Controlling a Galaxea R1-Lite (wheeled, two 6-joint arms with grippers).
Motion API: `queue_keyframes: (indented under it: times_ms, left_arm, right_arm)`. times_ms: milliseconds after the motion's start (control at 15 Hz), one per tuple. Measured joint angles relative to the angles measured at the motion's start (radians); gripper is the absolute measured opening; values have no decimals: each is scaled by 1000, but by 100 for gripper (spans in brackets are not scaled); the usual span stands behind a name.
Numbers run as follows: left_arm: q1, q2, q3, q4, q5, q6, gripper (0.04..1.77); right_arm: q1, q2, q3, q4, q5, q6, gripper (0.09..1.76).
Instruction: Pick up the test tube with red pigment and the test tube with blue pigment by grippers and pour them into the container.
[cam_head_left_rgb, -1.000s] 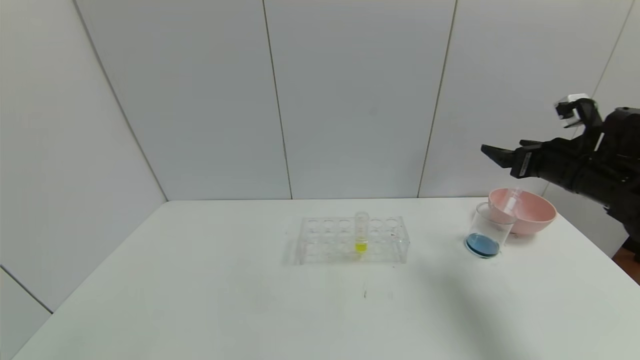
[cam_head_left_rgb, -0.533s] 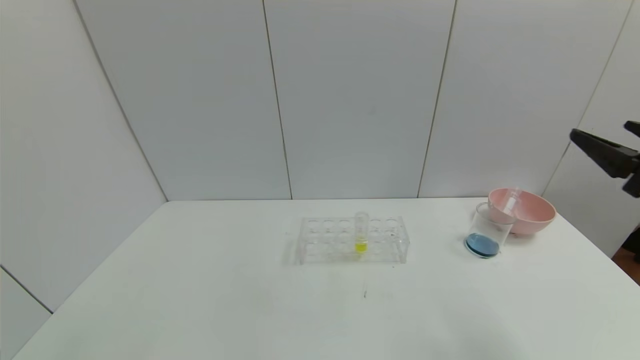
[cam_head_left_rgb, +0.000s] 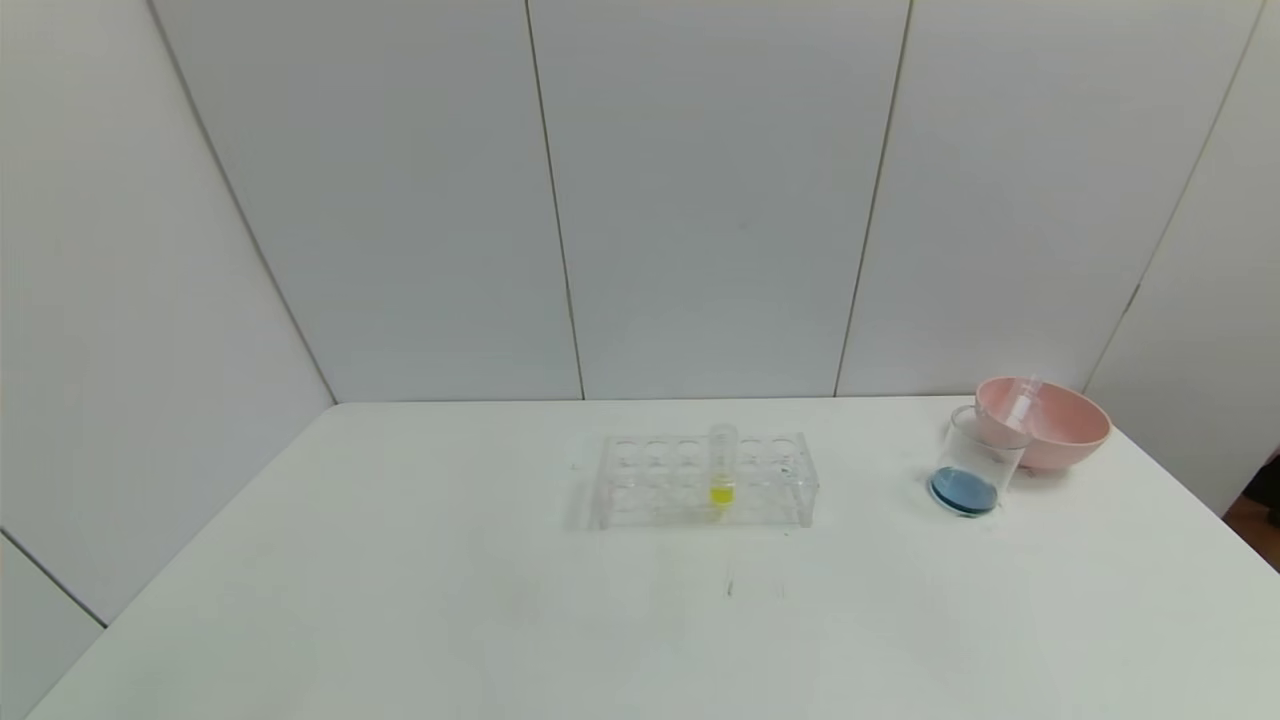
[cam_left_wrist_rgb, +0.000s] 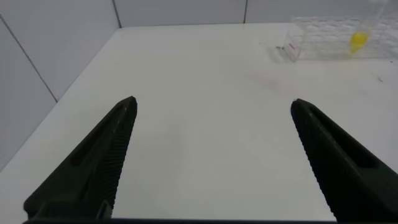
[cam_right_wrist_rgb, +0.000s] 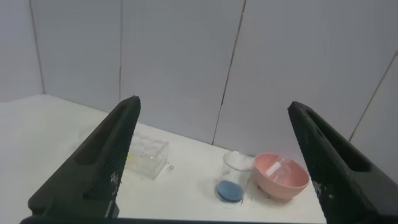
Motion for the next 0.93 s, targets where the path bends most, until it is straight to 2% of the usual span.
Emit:
queue_keyframes:
  times_ms: [267, 333, 400, 467, 667, 800, 933]
  left_arm:
    - [0, 0, 0, 0, 0, 0, 176]
    - [0, 0, 0, 0, 0, 0, 176]
    - [0, 0, 0, 0, 0, 0, 176]
    - [0, 0, 0, 0, 0, 0, 176]
    - [0, 0, 0, -1, 0, 0, 176]
    - [0, 0, 0, 0, 0, 0, 176]
    - [0, 0, 0, 0, 0, 0, 176]
  right_arm:
    - [24, -348, -54, 420, 6, -3, 170]
    - [29, -417, -66, 501, -7, -5, 170]
    - [33, -469, -74, 546, -68, -4, 170]
    - [35, -507, -73, 548, -155, -4, 170]
    - [38, -557, 29, 540, -313, -12, 170]
    - [39, -568, 132, 525, -372, -17, 170]
    - [39, -571, 256, 481, -386, -31, 170]
